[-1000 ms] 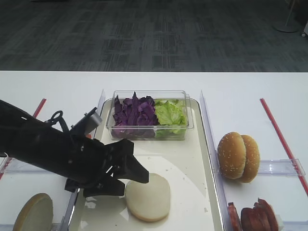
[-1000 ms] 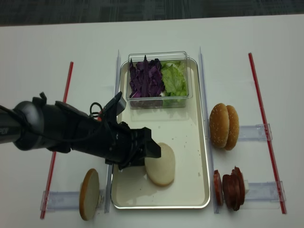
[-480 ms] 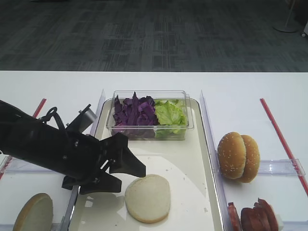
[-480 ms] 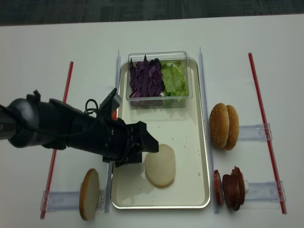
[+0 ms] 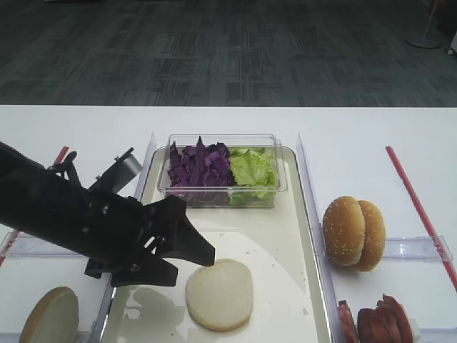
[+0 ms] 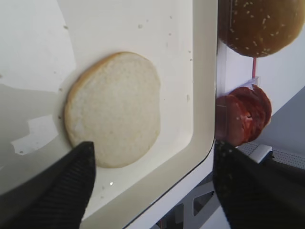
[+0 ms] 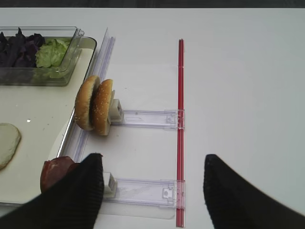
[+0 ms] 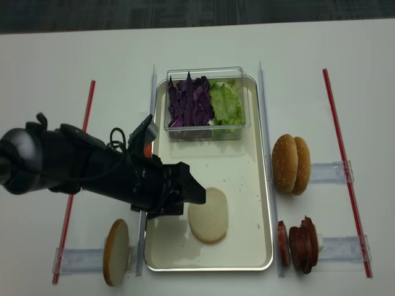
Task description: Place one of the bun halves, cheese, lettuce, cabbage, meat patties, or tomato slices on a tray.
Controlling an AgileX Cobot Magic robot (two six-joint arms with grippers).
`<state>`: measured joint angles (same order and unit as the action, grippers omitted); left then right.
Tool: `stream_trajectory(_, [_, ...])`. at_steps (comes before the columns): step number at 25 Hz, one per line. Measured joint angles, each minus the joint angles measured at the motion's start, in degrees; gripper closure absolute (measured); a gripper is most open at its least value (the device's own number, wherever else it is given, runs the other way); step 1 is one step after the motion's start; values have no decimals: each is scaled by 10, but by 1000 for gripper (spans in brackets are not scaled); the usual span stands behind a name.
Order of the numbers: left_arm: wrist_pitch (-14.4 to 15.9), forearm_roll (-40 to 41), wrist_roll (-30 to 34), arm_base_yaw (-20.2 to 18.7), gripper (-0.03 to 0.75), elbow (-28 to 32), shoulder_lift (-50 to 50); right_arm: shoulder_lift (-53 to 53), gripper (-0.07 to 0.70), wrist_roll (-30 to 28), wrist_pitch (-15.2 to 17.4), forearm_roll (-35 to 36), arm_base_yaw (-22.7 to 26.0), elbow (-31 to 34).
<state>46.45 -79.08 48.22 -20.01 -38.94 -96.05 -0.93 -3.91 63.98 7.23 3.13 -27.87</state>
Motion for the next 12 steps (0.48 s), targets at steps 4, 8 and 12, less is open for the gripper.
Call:
stream_trajectory(4, [13,46,-45,0,226,0,32,0,150,0,0,0,0,0])
stream_trajectory(8, [32,155,-123,0,226,-5,55,0,150,0,0,0,0,0])
stream_trajectory(12, [55,246,-190,0,226,-38,80,0,150,0,0,0,0,0])
